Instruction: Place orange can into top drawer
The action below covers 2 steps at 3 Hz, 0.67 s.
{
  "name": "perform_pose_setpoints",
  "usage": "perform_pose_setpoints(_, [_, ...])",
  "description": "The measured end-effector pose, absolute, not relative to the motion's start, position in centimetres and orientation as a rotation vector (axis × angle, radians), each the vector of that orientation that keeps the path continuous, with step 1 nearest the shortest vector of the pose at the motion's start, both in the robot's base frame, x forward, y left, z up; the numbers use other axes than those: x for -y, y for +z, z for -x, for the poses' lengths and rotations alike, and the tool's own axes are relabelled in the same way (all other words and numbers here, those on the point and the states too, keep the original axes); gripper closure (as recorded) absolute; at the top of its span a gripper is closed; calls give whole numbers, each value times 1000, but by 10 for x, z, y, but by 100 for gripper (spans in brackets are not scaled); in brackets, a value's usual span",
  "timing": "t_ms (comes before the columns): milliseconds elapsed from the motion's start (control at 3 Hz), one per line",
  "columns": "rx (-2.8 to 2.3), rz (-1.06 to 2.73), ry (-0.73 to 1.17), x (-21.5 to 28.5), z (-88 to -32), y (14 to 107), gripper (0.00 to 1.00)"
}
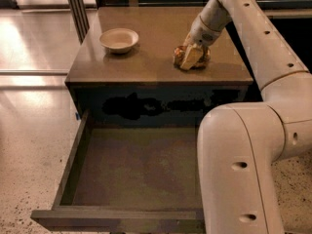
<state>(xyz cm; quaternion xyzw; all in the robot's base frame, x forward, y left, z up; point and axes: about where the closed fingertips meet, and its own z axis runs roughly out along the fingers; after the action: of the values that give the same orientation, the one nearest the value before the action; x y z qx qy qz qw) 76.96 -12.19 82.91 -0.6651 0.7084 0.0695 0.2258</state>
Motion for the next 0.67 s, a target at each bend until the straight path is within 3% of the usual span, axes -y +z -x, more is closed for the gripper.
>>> perform_pose_setpoints(667, [-1878, 1865, 144, 107, -756, 878, 100])
